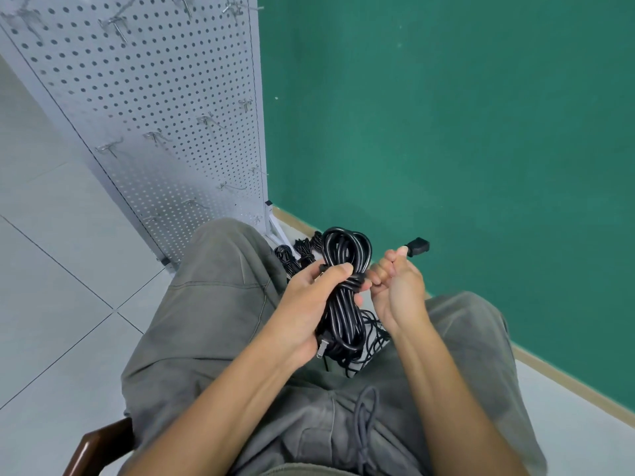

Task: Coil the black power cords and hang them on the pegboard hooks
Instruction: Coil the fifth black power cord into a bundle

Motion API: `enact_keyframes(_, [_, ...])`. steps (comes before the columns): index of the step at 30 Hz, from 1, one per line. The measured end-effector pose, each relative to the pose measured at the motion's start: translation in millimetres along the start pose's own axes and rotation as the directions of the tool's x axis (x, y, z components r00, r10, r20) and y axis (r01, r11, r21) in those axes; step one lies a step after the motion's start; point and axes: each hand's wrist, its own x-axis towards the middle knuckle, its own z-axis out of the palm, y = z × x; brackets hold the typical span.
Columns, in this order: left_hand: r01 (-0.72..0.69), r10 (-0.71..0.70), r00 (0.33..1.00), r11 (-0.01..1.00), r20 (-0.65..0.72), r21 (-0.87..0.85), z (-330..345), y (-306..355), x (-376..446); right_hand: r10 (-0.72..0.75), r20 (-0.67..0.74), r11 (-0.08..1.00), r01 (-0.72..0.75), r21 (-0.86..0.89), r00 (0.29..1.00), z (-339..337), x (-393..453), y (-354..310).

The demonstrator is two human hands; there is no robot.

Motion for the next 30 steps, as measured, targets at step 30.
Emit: enact_keyframes(30, [-0.264, 0.263, 0.962, 0.964, -0.067, -0.006, -13.1, 0.6, 10.8, -0.488, 0.242, 0.707, 0.542, -0.453, 0.839, 37.8, -83.0, -6.3])
